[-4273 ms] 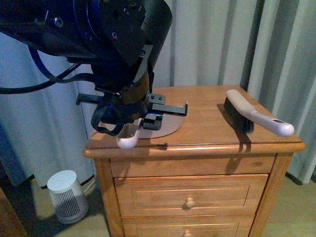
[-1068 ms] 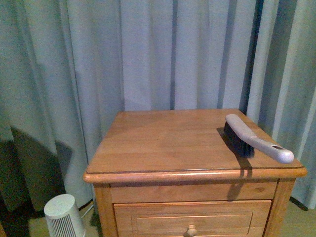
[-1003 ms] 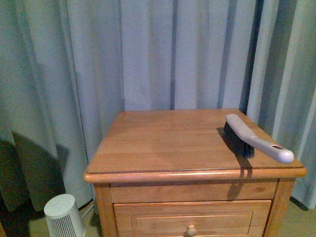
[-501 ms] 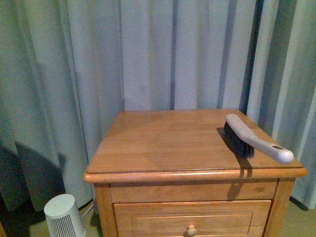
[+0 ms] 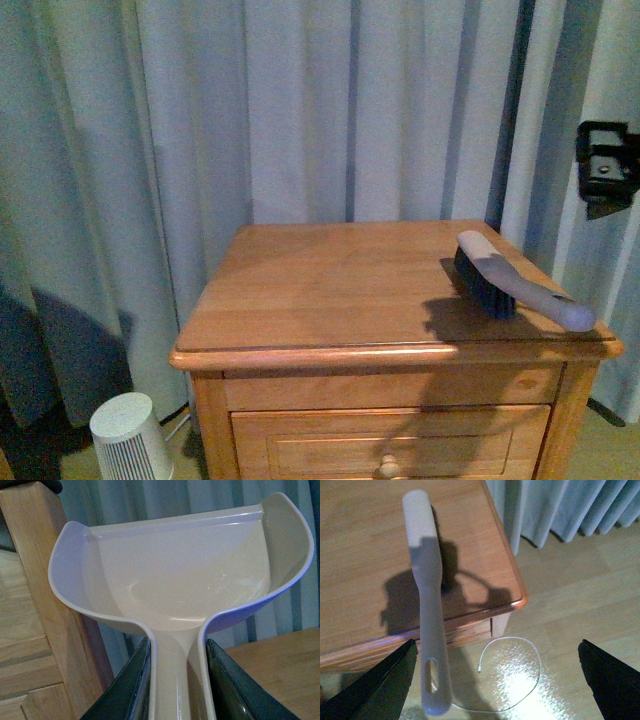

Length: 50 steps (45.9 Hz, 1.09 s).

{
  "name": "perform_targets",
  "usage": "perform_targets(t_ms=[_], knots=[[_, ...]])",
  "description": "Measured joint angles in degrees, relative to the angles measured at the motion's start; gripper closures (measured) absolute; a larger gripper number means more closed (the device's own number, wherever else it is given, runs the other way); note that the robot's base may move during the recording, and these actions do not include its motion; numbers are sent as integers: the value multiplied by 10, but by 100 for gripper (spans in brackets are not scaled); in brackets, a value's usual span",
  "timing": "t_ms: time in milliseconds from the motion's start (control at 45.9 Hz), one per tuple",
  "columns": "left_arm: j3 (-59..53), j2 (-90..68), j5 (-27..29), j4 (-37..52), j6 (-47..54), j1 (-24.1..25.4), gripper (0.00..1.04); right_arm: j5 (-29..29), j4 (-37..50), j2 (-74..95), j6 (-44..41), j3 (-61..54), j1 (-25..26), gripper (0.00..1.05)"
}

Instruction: Clean up trash

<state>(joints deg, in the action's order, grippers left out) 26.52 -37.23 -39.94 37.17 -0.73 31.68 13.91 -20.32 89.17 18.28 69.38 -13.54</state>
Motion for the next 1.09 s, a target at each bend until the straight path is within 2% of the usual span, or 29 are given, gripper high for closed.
perform_targets(t_ms=[349, 698, 1090], knots=[[0, 0, 0, 0, 0, 0, 76, -18, -7, 134, 64, 74, -5, 7], [0, 0, 0, 0, 0, 0, 76, -33, 7, 172, 85, 82, -27, 7], [0, 0, 0, 0, 0, 0, 76, -33, 18, 198, 94, 82, -27, 7]])
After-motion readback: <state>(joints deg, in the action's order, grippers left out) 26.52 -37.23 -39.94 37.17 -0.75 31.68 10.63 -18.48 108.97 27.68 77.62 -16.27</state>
